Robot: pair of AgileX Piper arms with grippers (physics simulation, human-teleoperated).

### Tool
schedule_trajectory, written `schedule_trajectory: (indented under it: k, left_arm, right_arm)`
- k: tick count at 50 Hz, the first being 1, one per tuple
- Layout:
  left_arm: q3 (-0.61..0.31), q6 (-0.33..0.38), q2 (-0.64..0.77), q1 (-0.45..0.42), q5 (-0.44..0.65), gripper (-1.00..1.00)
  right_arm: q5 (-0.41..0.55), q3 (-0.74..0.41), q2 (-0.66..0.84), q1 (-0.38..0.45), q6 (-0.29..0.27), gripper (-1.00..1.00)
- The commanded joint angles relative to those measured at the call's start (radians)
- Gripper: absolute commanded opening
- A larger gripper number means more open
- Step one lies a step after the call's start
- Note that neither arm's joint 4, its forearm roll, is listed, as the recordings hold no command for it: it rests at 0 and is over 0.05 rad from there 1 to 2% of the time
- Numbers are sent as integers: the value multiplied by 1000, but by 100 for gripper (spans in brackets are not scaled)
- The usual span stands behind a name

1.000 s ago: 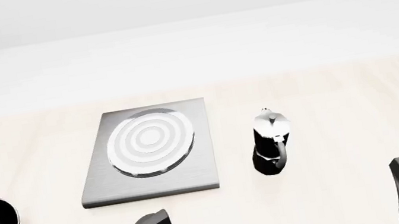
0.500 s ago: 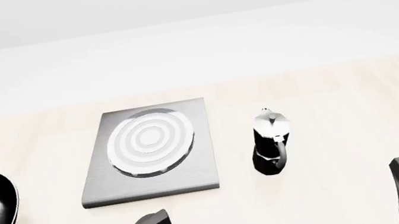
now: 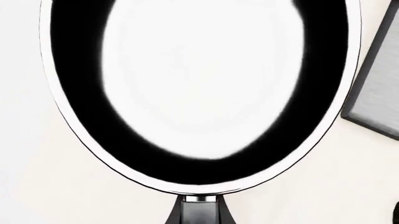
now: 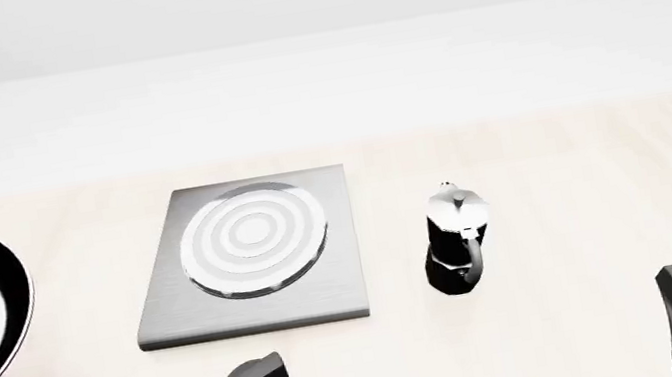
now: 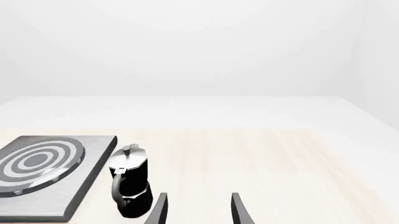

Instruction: Turn on the stove and put the frying pan on it.

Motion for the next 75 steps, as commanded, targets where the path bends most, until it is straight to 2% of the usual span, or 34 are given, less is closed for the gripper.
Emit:
schedule_trajectory:
  k: [1, 7, 9, 17, 21, 25, 59, 75]
  left_arm:
    - [-56, -22, -26, -39, 32, -100]
    - [-76, -40, -57, -63, 62, -100]
    - [-72, -19, -66, -66, 66, -100]
    - [-112, -66, -76, -94, 97, -100]
    - [-118, -65, -81, -105, 103, -100]
    - [-131, -83, -102, -151, 127, -100]
    - [-223, -135, -42, -309, 124, -100]
    - [-224, -144, 7, -404, 79, -100]
  right_arm:
    - [0, 0, 0, 0, 0, 100]
    - [0, 0, 0, 0, 0, 100]
    - [0, 0, 0, 0, 0, 100]
    - [0, 0, 0, 0, 0, 100]
    - [0, 0, 0, 0, 0, 100]
    - [0, 0, 0, 0, 0, 100]
    - [0, 0, 0, 0, 0, 100]
    - [0, 0, 0, 0, 0, 100]
